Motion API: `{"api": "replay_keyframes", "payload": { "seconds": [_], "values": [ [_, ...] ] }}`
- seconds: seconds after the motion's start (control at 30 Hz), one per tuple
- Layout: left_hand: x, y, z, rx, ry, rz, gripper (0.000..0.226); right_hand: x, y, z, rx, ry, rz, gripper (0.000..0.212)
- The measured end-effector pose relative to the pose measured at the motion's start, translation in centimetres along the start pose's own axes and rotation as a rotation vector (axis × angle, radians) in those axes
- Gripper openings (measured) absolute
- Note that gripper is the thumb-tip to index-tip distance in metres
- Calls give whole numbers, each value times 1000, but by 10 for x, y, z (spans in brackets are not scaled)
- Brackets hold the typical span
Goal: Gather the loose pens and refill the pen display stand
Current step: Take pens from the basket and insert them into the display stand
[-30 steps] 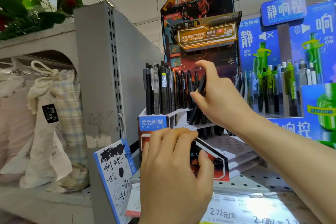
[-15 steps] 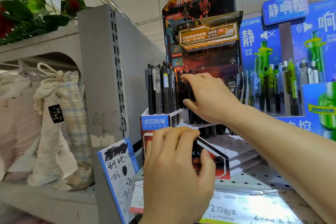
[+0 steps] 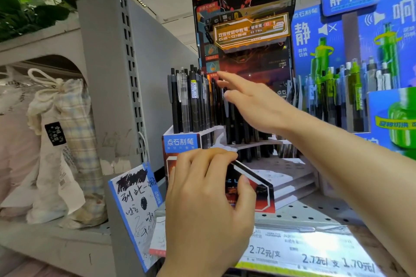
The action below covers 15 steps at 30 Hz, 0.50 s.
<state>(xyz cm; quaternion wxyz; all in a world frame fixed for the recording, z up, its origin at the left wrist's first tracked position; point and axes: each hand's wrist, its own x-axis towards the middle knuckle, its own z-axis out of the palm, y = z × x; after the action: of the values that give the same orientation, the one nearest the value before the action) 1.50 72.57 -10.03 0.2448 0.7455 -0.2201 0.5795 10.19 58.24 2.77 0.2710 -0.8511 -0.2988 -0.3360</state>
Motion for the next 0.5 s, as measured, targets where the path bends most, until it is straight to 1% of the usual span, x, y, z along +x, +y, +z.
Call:
{"api": "replay_keyframes", "payload": {
  "seconds": [0.07,0.27,0.4,0.5],
  "values": [
    [0,1,-1,2,-7,-6,31,1,-2,0,5,2,11,51],
    [0,2,1,-6,12,-20,30,-2,3,4,-185,71,-15,48],
    [0,3,2,2,17,-32,28,0,4,4,-333,29,12,54],
    [-1,3,0,-10,-4,-30,30,4,3,8,-336,4,18,54]
  ]
}}
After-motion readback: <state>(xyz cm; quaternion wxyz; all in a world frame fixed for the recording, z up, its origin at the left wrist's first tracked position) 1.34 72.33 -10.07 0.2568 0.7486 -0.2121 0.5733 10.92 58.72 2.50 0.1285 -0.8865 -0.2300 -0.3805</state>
